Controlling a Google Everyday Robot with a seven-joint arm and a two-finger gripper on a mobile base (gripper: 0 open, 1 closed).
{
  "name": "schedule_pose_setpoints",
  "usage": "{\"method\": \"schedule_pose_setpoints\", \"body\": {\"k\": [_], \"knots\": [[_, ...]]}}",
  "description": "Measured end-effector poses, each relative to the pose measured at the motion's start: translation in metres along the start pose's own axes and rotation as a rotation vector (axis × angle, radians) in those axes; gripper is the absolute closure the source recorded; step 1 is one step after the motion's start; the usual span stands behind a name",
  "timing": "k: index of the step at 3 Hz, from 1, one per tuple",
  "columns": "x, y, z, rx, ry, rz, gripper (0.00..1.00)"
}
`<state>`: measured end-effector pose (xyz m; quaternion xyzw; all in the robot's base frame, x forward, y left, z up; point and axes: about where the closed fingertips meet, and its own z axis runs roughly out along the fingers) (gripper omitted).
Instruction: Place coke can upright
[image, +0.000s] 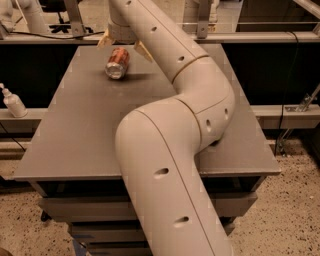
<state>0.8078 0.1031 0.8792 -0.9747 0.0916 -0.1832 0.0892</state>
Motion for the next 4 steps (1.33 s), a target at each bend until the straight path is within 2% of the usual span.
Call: {"method": "schedule_pose_setpoints", "body": {"k": [1, 3, 4], "knots": [[-0.004, 0.001, 0.018, -0.032, -0.021, -0.03, 0.0], [-0.004, 0.002, 0.038, -0.065, -0.022, -0.049, 0.41], [-0.005, -0.006, 0.029, -0.06, -0.016, -0.053, 0.64]]}}
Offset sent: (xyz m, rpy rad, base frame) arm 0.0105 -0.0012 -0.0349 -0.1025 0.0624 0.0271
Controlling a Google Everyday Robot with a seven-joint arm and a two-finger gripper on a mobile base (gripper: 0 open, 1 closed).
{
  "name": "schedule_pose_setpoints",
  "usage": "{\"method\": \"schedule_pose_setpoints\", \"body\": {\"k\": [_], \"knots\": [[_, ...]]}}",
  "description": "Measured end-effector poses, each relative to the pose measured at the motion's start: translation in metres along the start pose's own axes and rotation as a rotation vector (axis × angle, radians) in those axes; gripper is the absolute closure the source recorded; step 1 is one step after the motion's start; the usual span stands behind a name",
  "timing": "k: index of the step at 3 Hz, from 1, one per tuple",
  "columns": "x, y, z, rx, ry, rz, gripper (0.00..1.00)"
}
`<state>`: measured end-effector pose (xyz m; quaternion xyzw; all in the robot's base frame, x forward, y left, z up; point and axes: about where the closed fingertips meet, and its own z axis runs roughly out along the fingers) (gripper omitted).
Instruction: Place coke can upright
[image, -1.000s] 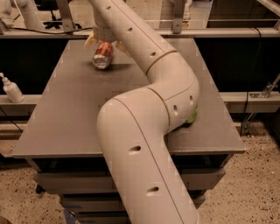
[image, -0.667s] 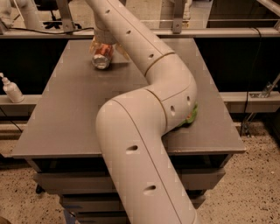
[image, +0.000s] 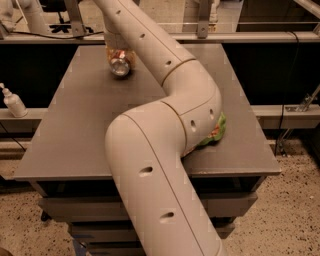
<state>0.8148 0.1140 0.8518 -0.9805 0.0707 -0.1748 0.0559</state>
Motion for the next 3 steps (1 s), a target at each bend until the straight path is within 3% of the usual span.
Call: {"method": "schedule_pose_setpoints", "body": {"k": [1, 2, 3], "knots": [[-0.003, -0.011, -0.022, 0.034, 0.007, -0.008, 0.87], [-0.008, -0.018, -0.055, 0.087, 0.037, -0.029, 1.0], [-0.014, -0.018, -0.057, 0.088, 0.035, -0.038, 1.0]]}}
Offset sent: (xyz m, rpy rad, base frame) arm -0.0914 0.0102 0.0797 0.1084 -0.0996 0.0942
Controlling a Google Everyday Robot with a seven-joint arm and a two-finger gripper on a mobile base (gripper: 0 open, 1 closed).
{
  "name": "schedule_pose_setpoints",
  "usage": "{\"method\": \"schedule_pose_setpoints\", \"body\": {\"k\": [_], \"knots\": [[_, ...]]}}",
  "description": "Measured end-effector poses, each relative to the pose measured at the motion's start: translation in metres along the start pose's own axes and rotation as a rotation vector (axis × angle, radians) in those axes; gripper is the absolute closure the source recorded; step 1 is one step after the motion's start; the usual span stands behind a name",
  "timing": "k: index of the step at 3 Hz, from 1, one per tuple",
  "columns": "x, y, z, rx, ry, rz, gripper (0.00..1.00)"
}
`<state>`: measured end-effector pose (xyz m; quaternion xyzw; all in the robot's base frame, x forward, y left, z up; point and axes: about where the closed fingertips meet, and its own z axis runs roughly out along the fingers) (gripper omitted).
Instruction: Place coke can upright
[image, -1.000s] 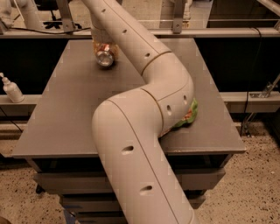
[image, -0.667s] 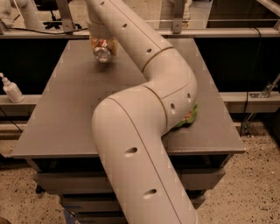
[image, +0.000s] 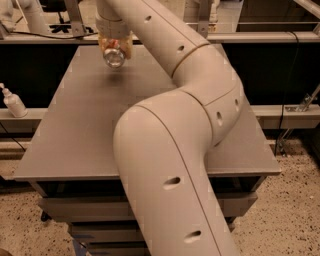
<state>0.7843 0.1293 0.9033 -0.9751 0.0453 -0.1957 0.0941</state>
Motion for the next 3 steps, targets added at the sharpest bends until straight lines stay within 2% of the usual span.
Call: {"method": "schedule_pose_setpoints", "body": {"k": [1, 2, 3], "knots": [[0.004, -0.009, -0.004, 0.0, 0.049, -0.043, 1.0], [0.007, -0.04, -0.035, 0.03, 0.187, -0.165, 1.0], [0.012, -0.067, -0.076, 0.063, 0.394, -0.277, 1.0]]}}
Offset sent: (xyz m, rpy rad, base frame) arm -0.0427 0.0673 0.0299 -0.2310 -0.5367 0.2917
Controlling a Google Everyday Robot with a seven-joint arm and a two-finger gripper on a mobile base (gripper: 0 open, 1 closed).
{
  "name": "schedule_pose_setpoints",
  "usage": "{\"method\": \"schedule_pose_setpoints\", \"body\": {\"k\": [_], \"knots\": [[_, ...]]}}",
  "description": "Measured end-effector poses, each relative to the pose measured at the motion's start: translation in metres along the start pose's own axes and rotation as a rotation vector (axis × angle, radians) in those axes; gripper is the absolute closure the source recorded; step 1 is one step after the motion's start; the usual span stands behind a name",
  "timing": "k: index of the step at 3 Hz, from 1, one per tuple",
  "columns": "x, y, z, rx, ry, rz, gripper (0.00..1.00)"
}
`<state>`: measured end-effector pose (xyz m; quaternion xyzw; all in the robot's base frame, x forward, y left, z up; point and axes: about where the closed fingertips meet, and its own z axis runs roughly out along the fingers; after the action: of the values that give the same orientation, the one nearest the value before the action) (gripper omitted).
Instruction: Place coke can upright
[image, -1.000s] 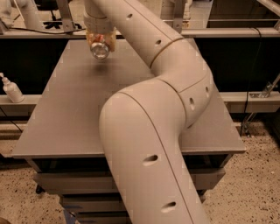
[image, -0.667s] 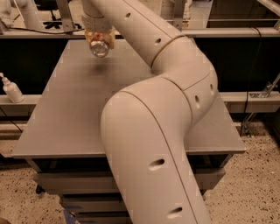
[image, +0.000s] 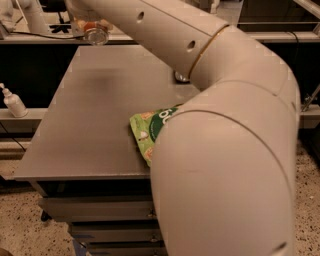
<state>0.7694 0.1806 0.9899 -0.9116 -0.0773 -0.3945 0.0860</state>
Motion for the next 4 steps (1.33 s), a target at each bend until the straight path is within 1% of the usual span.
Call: {"method": "schedule_pose_setpoints", "body": {"k": [1, 2, 3, 4], "knots": [[-0.017, -0.011, 0.011, 0.033, 0.079, -0.117, 1.0], [-0.029, -0.019, 0.021, 0.051, 0.077, -0.142, 1.0], [-0.028, -0.02, 0.014, 0.076, 0.1, -0.149, 1.0], [-0.043, -0.025, 0.008, 0.179, 0.126, -0.195, 1.0]]}}
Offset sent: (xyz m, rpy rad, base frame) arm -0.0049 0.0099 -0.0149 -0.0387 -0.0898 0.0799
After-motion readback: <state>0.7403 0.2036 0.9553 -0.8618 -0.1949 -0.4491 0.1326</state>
